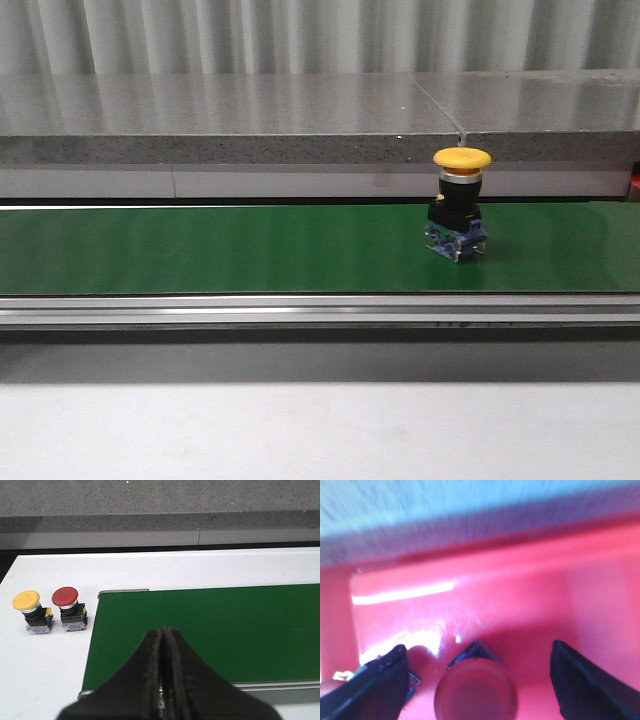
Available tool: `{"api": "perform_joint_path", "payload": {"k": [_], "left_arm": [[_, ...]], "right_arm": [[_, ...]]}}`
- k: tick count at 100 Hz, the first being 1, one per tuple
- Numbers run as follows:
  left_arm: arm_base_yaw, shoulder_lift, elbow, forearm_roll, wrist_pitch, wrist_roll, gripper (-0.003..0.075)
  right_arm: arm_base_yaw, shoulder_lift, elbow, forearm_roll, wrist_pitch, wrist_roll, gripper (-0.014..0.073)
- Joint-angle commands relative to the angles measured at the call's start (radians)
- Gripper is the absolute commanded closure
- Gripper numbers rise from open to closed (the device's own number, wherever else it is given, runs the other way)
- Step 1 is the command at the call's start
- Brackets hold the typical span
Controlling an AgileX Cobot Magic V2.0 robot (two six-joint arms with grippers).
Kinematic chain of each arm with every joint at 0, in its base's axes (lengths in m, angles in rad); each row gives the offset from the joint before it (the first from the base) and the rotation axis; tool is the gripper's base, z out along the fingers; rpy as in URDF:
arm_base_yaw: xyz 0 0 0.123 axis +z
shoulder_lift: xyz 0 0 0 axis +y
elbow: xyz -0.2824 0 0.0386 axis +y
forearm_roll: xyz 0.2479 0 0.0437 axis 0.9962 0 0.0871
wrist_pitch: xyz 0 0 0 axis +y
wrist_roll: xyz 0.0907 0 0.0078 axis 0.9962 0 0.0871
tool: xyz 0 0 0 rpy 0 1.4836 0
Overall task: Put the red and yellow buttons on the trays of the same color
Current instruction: 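Carry the red button with the right gripper into the red tray and release, then grasp the yellow button off the belt with the right gripper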
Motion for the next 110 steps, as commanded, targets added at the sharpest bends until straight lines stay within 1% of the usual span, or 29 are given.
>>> {"api": "perform_joint_path", "payload": {"k": [1,20,62,72,89,97,110], "left_arm": [[-0.005,0.001,-0.028,-0.018,-0.081,0.003,0.0740],[-0.005,0.001,-0.028,-0.018,-0.081,0.003,0.0740],[-0.005,0.001,-0.028,-0.018,-0.079,0.003,0.0740],[-0.005,0.001,-0.028,-0.018,-0.077,0.003,0.0740],[-0.005,0.001,-0.028,-0.018,-0.073,0.003,0.0740],[-0.005,0.001,-0.028,-0.018,-0.073,0.003,0.0740],[-0.005,0.001,-0.028,-0.028,-0.073,0.003,0.0740]], "right_arm": [[-0.007,-0.103,-0.072,-0.012,-0.009,-0.007,0.0013],[-0.007,-0.174,-0.143,-0.030,0.076,-0.007,0.0013],[-0.002,-0.383,-0.140,-0.028,0.243,-0.020,0.0013],[-0.001,-0.422,-0.124,-0.011,0.281,-0.030,0.0013],[-0.001,-0.527,0.013,0.090,0.283,-0.084,0.0013],[-0.001,-0.590,0.123,0.126,0.260,-0.114,0.0013],[-0.001,-0.724,0.322,0.131,0.192,-0.151,0.0013]]}}
